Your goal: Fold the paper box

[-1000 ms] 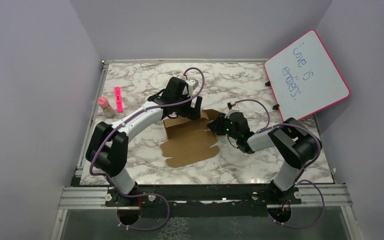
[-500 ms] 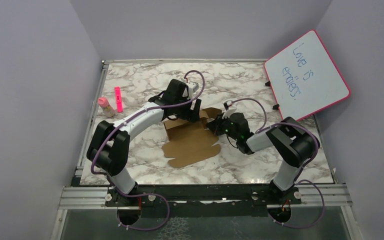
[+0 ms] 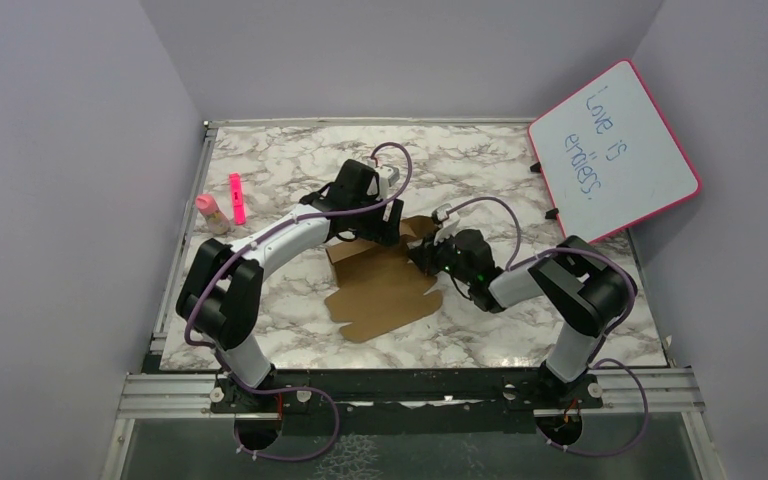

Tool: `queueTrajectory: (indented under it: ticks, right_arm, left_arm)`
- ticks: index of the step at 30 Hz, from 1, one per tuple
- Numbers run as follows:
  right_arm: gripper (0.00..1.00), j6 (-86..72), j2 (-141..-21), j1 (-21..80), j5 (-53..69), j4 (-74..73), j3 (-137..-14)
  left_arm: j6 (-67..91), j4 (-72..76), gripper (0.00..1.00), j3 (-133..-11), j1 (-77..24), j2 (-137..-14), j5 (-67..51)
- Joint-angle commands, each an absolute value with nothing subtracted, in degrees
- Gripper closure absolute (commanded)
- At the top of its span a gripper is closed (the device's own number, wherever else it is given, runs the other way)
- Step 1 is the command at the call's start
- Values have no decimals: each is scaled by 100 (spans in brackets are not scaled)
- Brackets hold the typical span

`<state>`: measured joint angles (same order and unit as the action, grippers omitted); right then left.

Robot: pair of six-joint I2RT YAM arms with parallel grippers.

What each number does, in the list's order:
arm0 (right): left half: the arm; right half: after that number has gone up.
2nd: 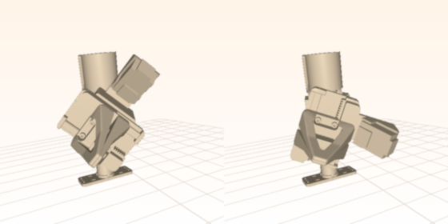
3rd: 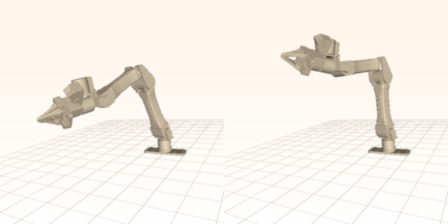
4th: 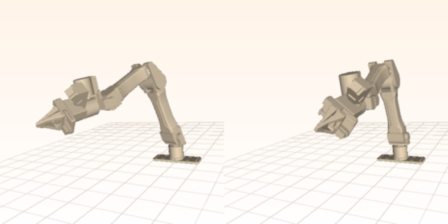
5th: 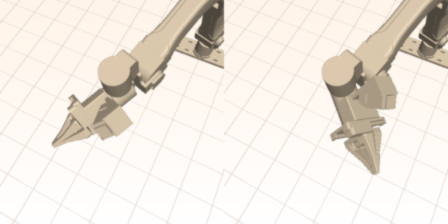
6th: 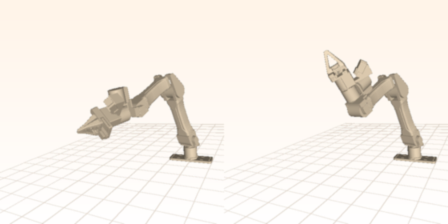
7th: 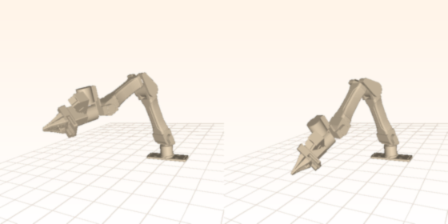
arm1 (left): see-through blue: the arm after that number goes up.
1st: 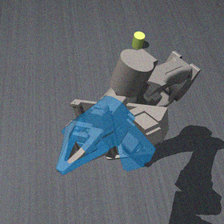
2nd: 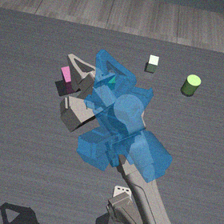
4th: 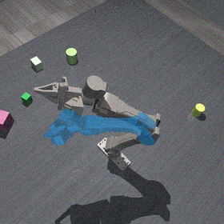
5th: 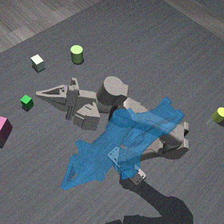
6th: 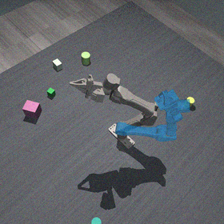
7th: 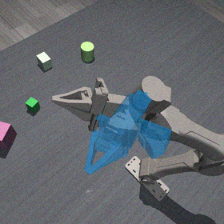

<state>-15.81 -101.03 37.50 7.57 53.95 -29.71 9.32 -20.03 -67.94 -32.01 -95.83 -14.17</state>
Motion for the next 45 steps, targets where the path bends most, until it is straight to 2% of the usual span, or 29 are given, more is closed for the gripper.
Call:
queueTrajectory:
  ticks: [1,7,13,17,22,26,29,33,39,45]
  right_arm:
    - [86,-975,-10044,3944,1085,5566,-3219]
    - [82,-799,-10093,3990,1027,5404,-3335]
    - [68,-730,-9794,3990,914,5170,-3231]
    - [62,-750,-9288,3992,760,4751,-3074]
    - [57,-638,-8269,3990,495,3513,-3095]
    - [52,-345,-7739,3990,322,1877,-3716]
    - [51,-194,-7712,3986,285,567,-4409]
    - [50,227,-7668,3981,227,-476,-4946]
    - [50,1010,-8042,3644,486,-1079,-5739]
    - [50,1920,-8669,3159,1320,-1099,-6348]
  left_arm:
    - [899,-1978,23,-6741,-3228,-9706,-1503]
    - [889,-1978,25,-6750,-3234,-9730,-1512]
    - [830,-1987,25,-6731,-3234,-9659,-1398]
    - [754,-1986,25,-6715,-3230,-9584,-1232]
    - [699,-2003,24,-6719,-3226,-9499,-1087]
    - [665,-2025,23,-6728,-3226,-9416,-982]
    - [664,-2041,23,-6733,-3217,-9343,-953]
    - [643,-2046,22,-6728,-3193,-9227,-882]
    - [628,-2048,20,-6724,-3105,-9145,-906]
    - [631,-2075,18,-6695,-3045,-8913,-979]
